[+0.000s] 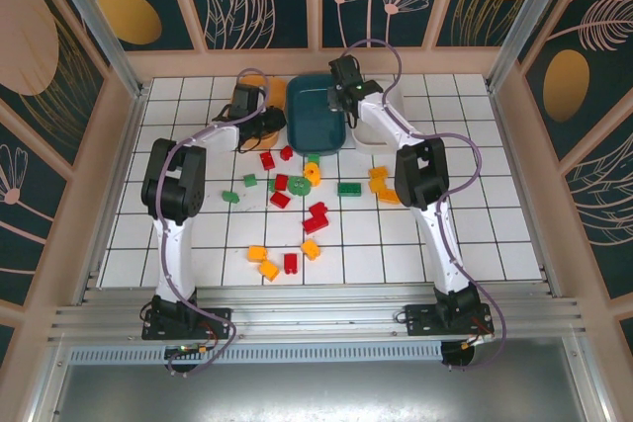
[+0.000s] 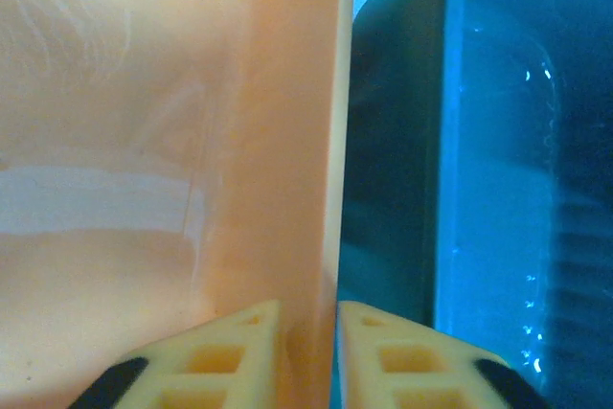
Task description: Sort the legos into containers by color
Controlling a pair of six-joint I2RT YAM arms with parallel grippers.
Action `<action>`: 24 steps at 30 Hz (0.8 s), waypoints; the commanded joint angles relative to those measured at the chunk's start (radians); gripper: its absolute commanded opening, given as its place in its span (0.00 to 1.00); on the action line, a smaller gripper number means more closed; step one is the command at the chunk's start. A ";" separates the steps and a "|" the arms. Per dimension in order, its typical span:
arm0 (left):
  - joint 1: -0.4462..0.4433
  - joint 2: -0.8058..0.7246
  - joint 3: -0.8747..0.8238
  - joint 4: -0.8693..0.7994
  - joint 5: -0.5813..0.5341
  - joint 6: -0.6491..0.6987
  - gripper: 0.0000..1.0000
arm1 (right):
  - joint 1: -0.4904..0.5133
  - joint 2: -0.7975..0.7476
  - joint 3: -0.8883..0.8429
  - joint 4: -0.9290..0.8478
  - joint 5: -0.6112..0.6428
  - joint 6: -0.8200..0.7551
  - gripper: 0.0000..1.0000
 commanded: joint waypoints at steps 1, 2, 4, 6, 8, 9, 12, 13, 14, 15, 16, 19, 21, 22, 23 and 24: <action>-0.007 -0.057 -0.022 0.036 0.077 -0.070 0.30 | 0.004 -0.005 0.065 -0.018 -0.039 0.002 0.22; -0.007 -0.064 -0.018 0.036 0.083 -0.074 0.32 | 0.004 -0.015 0.070 -0.018 -0.041 0.005 0.24; -0.007 -0.080 -0.007 0.034 0.093 -0.078 0.37 | 0.002 -0.036 0.077 -0.020 -0.039 0.007 0.30; -0.006 -0.097 -0.004 0.041 0.102 -0.086 0.41 | -0.003 -0.058 0.072 -0.024 -0.030 0.004 0.34; -0.005 -0.111 0.002 0.042 0.105 -0.086 0.45 | -0.012 -0.092 0.038 -0.014 -0.021 -0.003 0.36; -0.005 -0.116 0.008 0.035 0.105 -0.080 0.46 | -0.020 -0.113 0.003 -0.002 -0.016 -0.006 0.37; -0.001 -0.135 0.019 -0.002 0.098 -0.043 0.51 | -0.059 -0.181 -0.131 0.045 -0.013 -0.018 0.40; 0.002 -0.143 0.017 -0.014 0.088 -0.026 0.51 | -0.074 -0.202 -0.174 0.057 -0.015 -0.023 0.40; 0.010 -0.155 0.012 -0.036 0.061 -0.007 0.52 | -0.092 -0.226 -0.226 0.071 -0.021 -0.030 0.40; 0.017 -0.168 0.004 -0.062 0.022 0.018 0.51 | -0.109 -0.251 -0.276 0.084 -0.021 -0.037 0.40; 0.024 -0.177 -0.002 -0.087 -0.022 0.040 0.51 | -0.119 -0.270 -0.316 0.095 -0.019 -0.047 0.40; 0.035 -0.188 -0.009 -0.179 -0.175 0.122 0.47 | -0.144 -0.293 -0.401 0.094 -0.044 -0.071 0.39; 0.037 -0.170 -0.005 -0.213 -0.215 0.162 0.41 | -0.144 -0.288 -0.440 0.094 -0.060 -0.089 0.39; 0.038 -0.159 0.004 -0.227 -0.221 0.172 0.37 | -0.144 -0.282 -0.449 0.092 -0.076 -0.092 0.39; 0.037 -0.146 0.008 -0.237 -0.223 0.179 0.33 | -0.144 -0.274 -0.460 0.092 -0.088 -0.095 0.38; 0.038 -0.136 0.007 -0.237 -0.225 0.180 0.31 | -0.140 -0.269 -0.467 0.092 -0.096 -0.097 0.37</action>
